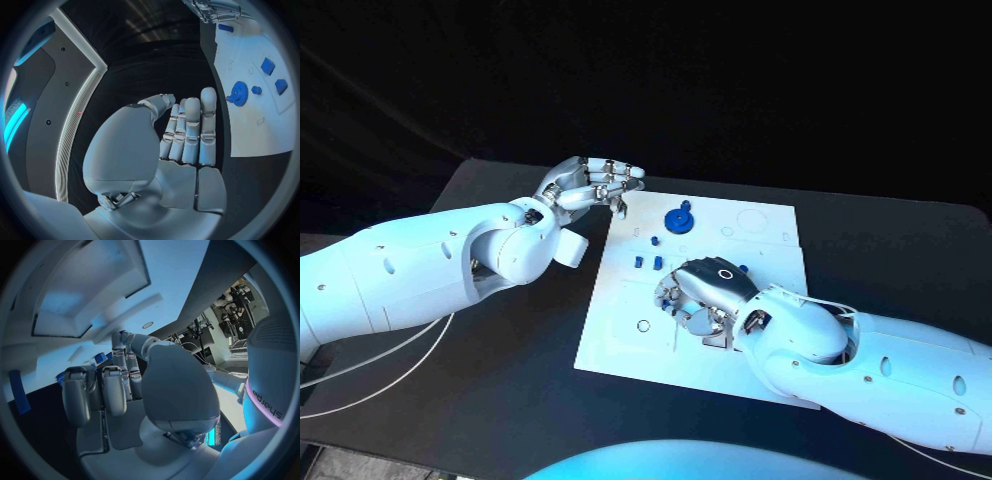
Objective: Assemble the parts on the task board
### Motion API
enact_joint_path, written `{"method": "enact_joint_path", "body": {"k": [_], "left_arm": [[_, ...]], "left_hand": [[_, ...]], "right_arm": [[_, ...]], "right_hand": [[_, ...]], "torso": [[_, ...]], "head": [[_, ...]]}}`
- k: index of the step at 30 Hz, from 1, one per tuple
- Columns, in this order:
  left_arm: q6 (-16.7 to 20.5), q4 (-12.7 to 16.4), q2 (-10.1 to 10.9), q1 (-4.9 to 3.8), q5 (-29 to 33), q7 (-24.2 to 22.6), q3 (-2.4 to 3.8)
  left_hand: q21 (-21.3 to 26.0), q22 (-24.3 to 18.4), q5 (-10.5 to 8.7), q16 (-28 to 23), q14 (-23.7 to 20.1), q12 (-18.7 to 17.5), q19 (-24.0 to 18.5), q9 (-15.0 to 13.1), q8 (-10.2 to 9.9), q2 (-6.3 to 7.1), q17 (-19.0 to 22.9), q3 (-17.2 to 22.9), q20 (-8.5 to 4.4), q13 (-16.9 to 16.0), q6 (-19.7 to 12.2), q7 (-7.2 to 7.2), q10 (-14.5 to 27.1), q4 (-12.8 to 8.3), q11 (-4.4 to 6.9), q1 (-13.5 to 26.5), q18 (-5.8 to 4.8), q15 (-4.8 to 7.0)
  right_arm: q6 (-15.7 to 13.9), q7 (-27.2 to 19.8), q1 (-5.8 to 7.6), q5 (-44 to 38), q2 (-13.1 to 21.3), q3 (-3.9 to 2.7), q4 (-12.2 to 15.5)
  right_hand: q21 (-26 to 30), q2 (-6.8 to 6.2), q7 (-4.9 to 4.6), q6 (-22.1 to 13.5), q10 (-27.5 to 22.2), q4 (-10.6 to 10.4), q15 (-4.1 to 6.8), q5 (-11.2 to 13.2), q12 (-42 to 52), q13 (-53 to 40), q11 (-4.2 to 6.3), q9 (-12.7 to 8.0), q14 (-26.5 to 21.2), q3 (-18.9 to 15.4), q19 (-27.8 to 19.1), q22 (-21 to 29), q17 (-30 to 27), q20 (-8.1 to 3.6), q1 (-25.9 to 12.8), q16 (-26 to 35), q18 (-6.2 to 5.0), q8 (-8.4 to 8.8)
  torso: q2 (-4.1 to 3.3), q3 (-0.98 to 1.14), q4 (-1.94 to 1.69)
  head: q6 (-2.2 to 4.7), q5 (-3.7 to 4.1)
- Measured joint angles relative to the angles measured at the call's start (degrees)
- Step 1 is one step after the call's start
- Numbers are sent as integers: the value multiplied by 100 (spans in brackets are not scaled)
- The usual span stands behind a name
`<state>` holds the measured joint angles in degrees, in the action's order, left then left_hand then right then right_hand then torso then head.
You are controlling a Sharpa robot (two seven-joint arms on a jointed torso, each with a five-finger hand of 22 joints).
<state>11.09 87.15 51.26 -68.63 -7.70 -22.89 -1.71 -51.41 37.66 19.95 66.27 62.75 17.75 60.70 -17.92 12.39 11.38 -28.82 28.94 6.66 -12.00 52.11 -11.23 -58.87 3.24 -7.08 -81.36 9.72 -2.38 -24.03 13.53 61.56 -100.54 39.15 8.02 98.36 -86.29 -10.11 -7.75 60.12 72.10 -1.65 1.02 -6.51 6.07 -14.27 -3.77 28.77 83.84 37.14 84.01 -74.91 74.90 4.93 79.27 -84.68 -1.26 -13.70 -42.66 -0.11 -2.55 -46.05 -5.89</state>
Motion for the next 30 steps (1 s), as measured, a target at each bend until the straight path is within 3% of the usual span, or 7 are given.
{"method": "enact_joint_path", "body": {"k": [3, 4, 7, 16, 21, 27, 30], "left_arm": [[-2, 0, 2, 0, 0, 6, 0], [-2, 0, 2, 0, 0, 8, 0], [-6, 0, 3, 0, 0, 16, 0], [-18, -3, 8, 0, 0, 36, -1], [-26, -4, 18, 0, 0, 44, -2], [-35, -5, 31, 0, 0, 51, -6], [-40, -4, 37, 0, 0, 53, -7]], "left_hand": [[0, 0, 0, 0, 0, 0, 0, 0, 0, 0, 0, 0, 0, 0, 0, 0, 0, 0, 0, 0, -1, 0], [0, 0, 0, 0, 0, 0, 0, 0, 0, 0, 0, 0, 0, 0, 0, 0, 0, 0, 0, 0, 0, 0], [0, 0, 0, 0, 0, 0, 0, 0, 0, 0, 0, 0, 0, 0, 0, 0, 0, 0, 0, 0, 0, 0], [0, 0, 0, 0, 0, 0, 0, 0, 0, 0, 4, 0, 0, 1, 0, 0, 0, 0, 0, 0, 0, 0], [0, 1, 0, 0, 0, 0, 0, 0, 0, 0, 5, 0, 0, 1, 0, 0, 0, 0, 0, 0, 0, 0], [0, 1, 0, 0, 0, 0, 0, 0, 0, 0, 4, 0, 0, 1, 0, 0, 0, 0, 0, 0, 0, 0], [0, 1, 0, 0, 0, 0, 0, 0, 0, 0, 5, 0, 0, 1, 0, 0, -1, 0, 0, 0, 0, 0]], "right_arm": [[-6, 14, -2, -27, 14, 5, 12], [-11, 17, -5, -35, 23, 10, 17], [-39, 24, -16, -61, 60, 21, 51], [-151, 79, -42, -131, 298, 42, 248], [-271, 117, -30, -157, 616, 1, 541], [-394, 131, 187, -124, 1134, -72, 855], [-400, 130, 362, -7, 1372, -95, 880]], "right_hand": [[132, -10, -113, -282, -134, 0, -84, 1, -115, 0, -129, -50, 18, 0, -2, 0, 0, 15, -141, 33, 0, 188], [184, -27, -114, -336, -278, 0, -92, 1, -179, 16, -80, -85, 9, 0, 0, 0, 0, 46, -157, 54, 0, 233], [355, -121, -85, -492, -485, 0, -92, 0, -226, 62, -98, -152, 8, 0, 0, 0, 3, 63, -193, 106, -1, 357], [546, -198, -34, -599, -651, 25, -112, 20, -244, 137, -156, -194, 28, 25, 0, 1, 4, 104, -234, 153, 0, 442], [546, -214, -34, -599, -651, 25, -112, 20, -244, 137, -156, -192, 28, 25, 0, 1, 4, 104, -250, 153, -1, 442], [681, -289, -34, -599, -670, -5, -112, 40, -244, 141, -137, -192, 28, 44, 0, -4, 4, 104, -325, 153, -1, 442], [798, -389, -34, -599, -754, -74, -132, 88, -245, 176, -156, -192, 8, -25, 0, -4, 3, 104, -426, 194, -90, 442]], "torso": [[2, -1, 2], [3, -1, 3], [3, 0, 3], [4, 5, 5], [6, 5, 10], [8, 5, 17], [10, 2, 20]], "head": [[-1, 0], [-1, 0], [12, 6], [35, 27], [63, 58], [135, 157], [177, 243]]}}
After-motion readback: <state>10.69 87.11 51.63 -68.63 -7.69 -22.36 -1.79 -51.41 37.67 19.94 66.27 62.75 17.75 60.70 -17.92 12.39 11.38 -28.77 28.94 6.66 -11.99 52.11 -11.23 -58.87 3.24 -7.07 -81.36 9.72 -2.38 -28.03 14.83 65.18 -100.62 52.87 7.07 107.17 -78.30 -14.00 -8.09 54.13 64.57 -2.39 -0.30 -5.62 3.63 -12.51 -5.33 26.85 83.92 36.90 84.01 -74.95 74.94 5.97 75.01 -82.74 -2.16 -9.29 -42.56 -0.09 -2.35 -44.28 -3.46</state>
